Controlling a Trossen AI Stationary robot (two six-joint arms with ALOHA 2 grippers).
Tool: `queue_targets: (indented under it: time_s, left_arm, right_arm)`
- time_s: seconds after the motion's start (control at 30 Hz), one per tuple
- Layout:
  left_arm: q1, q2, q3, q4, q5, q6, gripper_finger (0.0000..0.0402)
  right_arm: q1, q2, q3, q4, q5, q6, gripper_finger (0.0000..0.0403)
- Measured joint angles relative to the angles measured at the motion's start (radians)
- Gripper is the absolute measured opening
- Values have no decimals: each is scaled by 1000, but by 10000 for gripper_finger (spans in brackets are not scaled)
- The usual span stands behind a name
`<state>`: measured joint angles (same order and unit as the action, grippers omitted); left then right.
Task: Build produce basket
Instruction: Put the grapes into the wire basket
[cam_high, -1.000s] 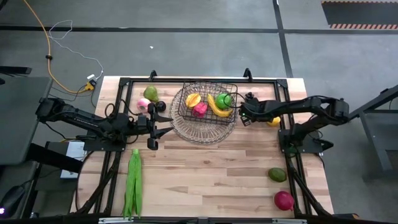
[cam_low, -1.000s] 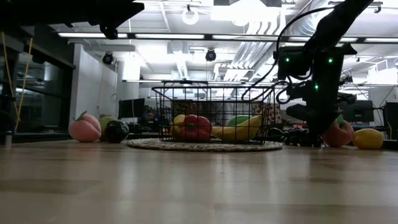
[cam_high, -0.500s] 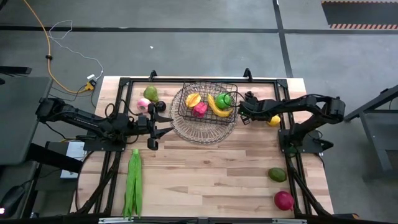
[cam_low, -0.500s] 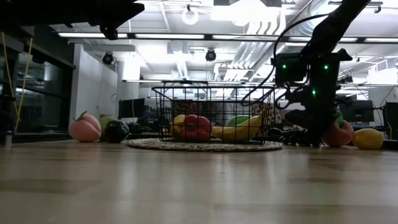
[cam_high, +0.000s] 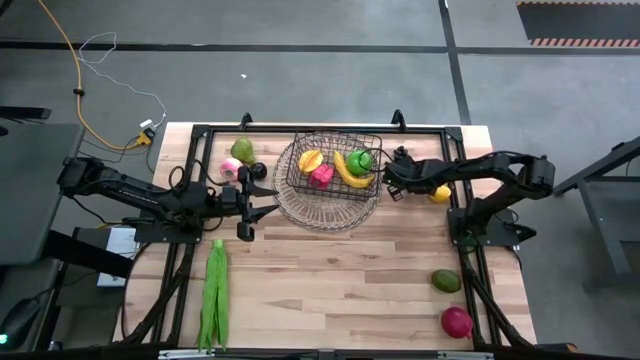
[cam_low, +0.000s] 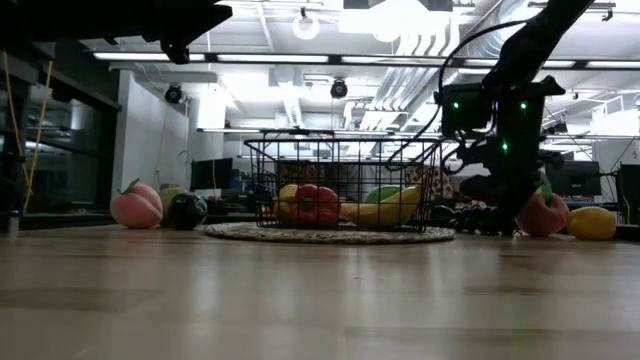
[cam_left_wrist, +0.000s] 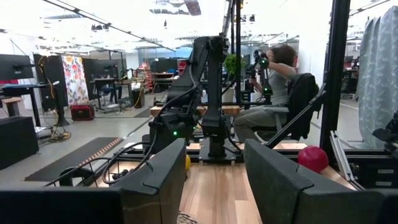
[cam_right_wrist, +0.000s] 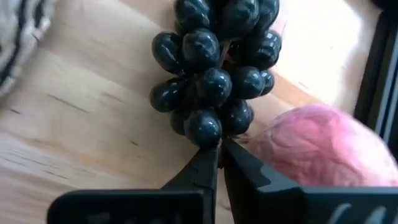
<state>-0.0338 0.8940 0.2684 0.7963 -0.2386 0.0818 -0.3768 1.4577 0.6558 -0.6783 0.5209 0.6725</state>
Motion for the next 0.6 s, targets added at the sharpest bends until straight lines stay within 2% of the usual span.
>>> queue_targets:
  time_s: [0.13,0.23,0.43,0.6]
  left_arm:
    - [0,0,0,0,0,0,152]
    - [0,0,0,-1,0,0,152]
    - [0,0,0,-6,0,0,152]
    - [0,0,0,-7,0,0,152]
  right_arm:
    - [39,-24,44,-45,48,1,4]
    - [95,-64,89,-99,128,28,4]
    - [264,-164,168,-250,385,160,2]
    - [413,-213,205,-245,596,165,1]
